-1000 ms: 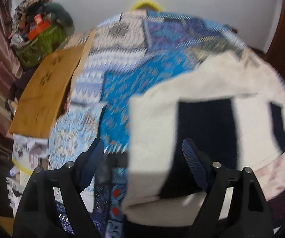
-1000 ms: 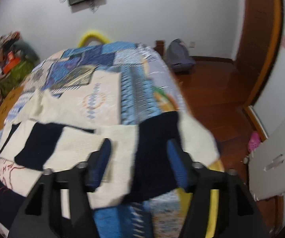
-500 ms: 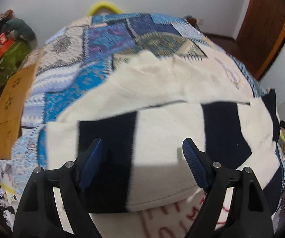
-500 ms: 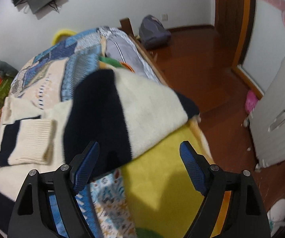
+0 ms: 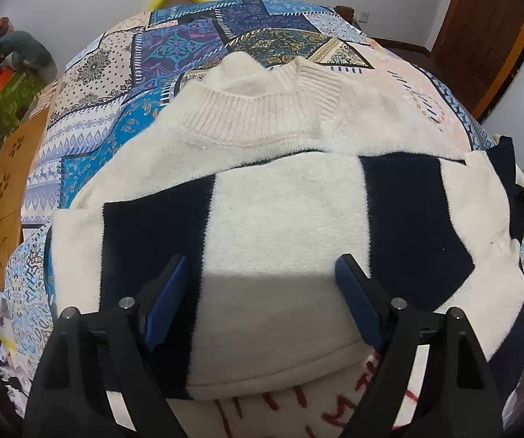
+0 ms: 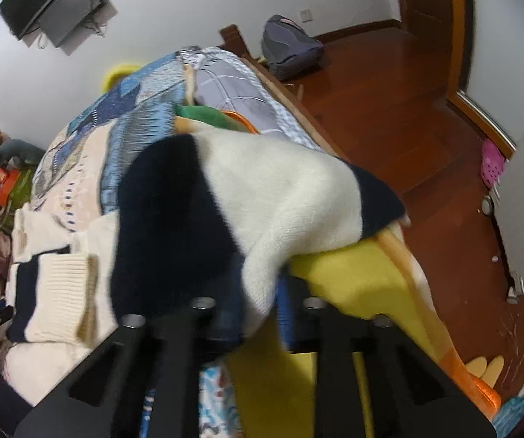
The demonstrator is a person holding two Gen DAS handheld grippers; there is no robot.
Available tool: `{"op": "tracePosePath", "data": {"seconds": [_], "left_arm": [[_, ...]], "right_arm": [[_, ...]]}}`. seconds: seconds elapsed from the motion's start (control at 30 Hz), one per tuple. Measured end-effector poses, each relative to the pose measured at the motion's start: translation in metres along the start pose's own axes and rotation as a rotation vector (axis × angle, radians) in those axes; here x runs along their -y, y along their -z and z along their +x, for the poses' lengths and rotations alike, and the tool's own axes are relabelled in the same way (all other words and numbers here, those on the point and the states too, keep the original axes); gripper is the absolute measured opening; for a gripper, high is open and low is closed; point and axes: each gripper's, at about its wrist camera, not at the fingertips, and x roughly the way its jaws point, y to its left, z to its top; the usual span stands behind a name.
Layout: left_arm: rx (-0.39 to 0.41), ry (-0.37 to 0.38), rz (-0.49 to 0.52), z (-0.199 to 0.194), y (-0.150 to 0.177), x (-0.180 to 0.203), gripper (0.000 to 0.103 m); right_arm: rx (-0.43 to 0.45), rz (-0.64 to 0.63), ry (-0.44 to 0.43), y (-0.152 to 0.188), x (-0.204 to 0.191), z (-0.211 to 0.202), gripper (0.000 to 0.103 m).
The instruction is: Fold small clothes
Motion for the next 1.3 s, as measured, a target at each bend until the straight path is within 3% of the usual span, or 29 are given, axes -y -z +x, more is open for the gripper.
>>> {"op": "tracePosePath", "data": {"seconds": [0.17, 0.33, 0.43, 0.6, 0.77, 0.9, 1.0, 1.3], "left_arm": [[0.045, 0.008, -0.025, -0.018, 0.001, -0.012, 0.082], [0.113, -0.017, -0.058, -0.044, 0.003, -0.033, 0.082], [0.150, -0.029, -0.073, -0.060, 0.008, -0.046, 0.082], [0.179, -0.033, -0.083, -0.080, 0.021, -0.062, 0.082], [0.179, -0.035, -0.079, -0.091, 0.036, -0.069, 0.082], [0.170, -0.045, -0.052, -0.092, 0.039, -0.064, 0.082], [0.171, -0.044, -0.029, -0.093, 0.033, -0.052, 0.082], [0.206, 0.011, 0.110, -0.102, -0.009, 0.033, 0.082]], "right_arm": [[0.093, -0.081, 0.039, -0.008, -0.028, -0.032, 0.010], [0.199, -0.186, -0.014, -0.022, -0.078, -0.072, 0.009], [0.240, -0.273, -0.088, -0.024, -0.124, -0.086, 0.009], [0.190, -0.452, -0.196, -0.002, -0.211, -0.066, 0.009], [0.036, -0.583, -0.264, 0.039, -0.270, -0.017, 0.010], [-0.101, -0.656, -0.231, 0.066, -0.282, 0.016, 0.020], [-0.145, -0.647, -0.245, 0.070, -0.271, 0.016, 0.029], [-0.014, -0.510, -0.239, 0.049, -0.201, -0.042, 0.037]]}}
